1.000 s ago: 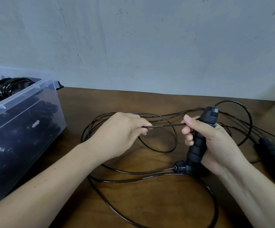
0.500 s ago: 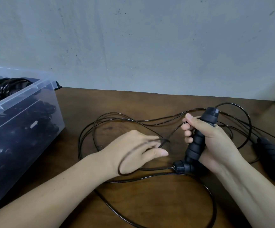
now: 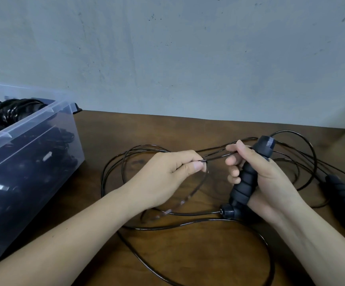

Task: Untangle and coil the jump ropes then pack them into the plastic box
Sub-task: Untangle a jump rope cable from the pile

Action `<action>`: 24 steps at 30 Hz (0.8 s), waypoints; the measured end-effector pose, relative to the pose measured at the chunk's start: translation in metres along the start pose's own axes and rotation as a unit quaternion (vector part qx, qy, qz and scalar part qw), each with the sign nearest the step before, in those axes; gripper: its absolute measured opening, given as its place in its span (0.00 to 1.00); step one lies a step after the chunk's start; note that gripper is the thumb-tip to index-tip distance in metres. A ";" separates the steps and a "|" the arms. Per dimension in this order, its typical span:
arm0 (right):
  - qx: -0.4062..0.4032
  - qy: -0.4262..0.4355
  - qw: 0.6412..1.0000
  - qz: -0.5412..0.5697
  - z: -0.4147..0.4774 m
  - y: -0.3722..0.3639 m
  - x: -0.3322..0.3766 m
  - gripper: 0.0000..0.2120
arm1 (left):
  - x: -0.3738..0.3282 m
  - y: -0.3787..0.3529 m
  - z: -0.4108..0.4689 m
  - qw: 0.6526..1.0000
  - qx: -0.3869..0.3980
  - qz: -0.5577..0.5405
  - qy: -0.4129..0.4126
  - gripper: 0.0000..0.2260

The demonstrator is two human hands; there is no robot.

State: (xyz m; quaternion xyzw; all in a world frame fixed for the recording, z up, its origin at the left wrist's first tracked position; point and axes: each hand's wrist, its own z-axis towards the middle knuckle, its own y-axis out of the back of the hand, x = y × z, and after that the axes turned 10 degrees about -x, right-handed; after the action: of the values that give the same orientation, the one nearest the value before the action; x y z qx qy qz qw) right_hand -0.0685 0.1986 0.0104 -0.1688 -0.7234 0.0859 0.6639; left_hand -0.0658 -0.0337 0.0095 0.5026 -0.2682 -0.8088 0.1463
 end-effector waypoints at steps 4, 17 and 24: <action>0.057 0.017 0.997 -0.056 -0.011 -0.006 -0.007 0.10 | -0.003 -0.008 -0.002 1.000 -0.006 -0.010 0.005 0.12; -0.051 0.026 0.998 -0.007 0.003 0.005 0.001 0.10 | -0.003 -0.002 -0.002 0.995 -0.015 -0.076 0.068 0.13; -0.028 -0.001 0.999 -0.017 0.007 0.008 -0.001 0.10 | -0.002 0.008 0.001 0.994 -0.048 -0.064 0.071 0.13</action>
State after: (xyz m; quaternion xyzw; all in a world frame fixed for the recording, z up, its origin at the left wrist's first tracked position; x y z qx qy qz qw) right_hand -0.0740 0.2069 0.0063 -0.1749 -0.7291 0.0549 0.6594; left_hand -0.0656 -0.0393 0.0163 0.5670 -0.1859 -0.7908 0.1367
